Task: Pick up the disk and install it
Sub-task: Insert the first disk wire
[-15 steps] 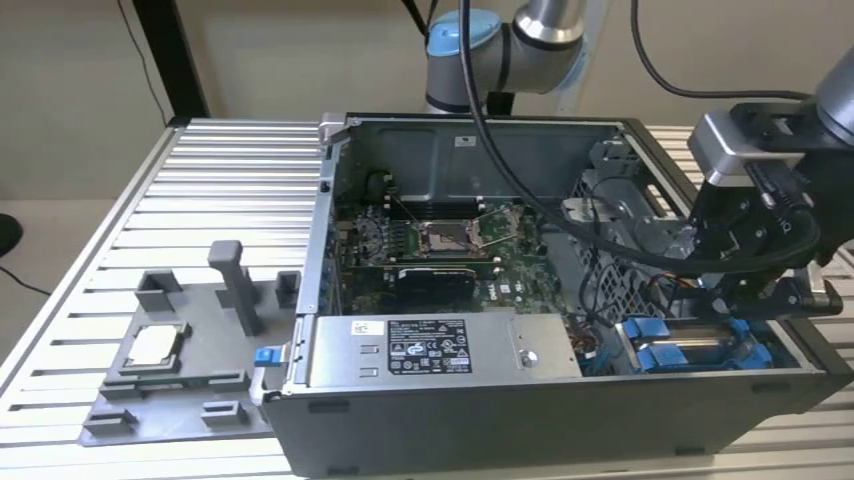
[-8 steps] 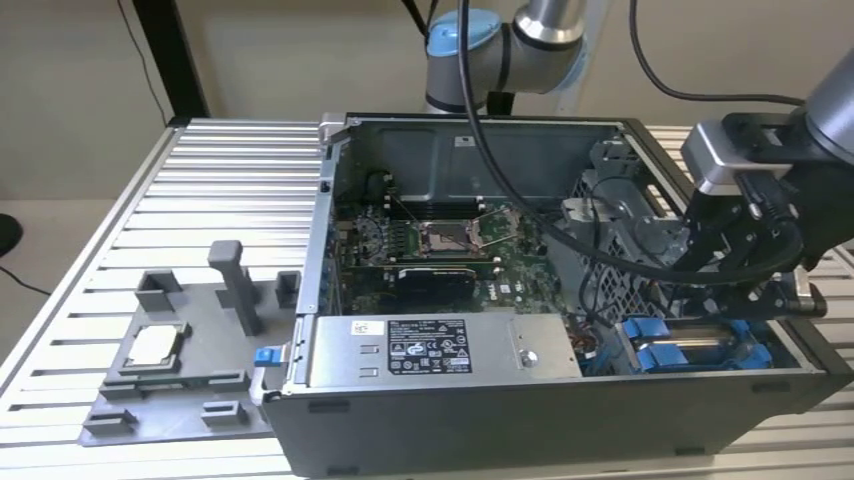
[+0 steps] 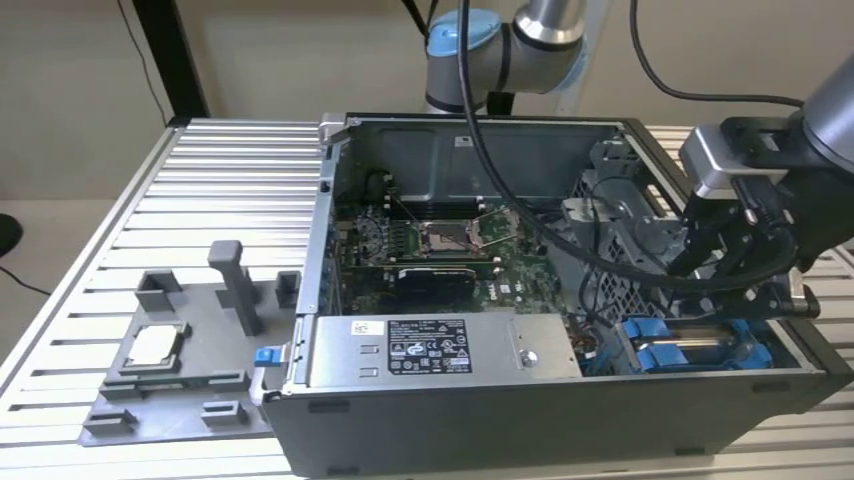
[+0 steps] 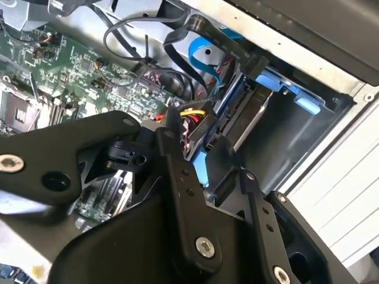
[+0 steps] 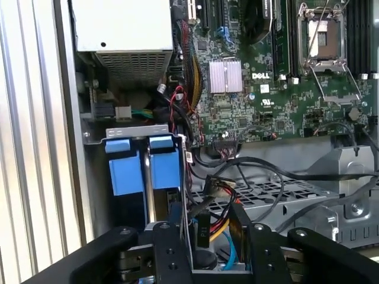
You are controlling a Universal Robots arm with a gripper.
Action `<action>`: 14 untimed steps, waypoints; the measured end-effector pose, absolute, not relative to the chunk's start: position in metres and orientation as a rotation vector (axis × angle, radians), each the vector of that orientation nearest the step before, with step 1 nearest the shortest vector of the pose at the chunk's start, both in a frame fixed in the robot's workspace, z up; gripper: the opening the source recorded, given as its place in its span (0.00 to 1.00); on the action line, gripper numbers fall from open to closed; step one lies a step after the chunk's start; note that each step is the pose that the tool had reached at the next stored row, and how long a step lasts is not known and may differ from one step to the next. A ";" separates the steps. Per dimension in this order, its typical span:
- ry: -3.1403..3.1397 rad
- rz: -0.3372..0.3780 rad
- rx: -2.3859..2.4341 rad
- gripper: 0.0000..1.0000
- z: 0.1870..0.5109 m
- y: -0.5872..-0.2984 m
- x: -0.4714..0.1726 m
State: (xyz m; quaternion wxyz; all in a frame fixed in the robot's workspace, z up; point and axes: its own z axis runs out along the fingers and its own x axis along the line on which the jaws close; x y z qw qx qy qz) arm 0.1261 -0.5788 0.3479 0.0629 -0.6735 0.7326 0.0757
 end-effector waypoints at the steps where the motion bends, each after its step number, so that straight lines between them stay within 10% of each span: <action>1: 2.210 0.234 -2.034 1.00 0.348 -0.579 0.127; 14: 2.199 0.244 -2.035 1.00 0.347 -0.581 0.130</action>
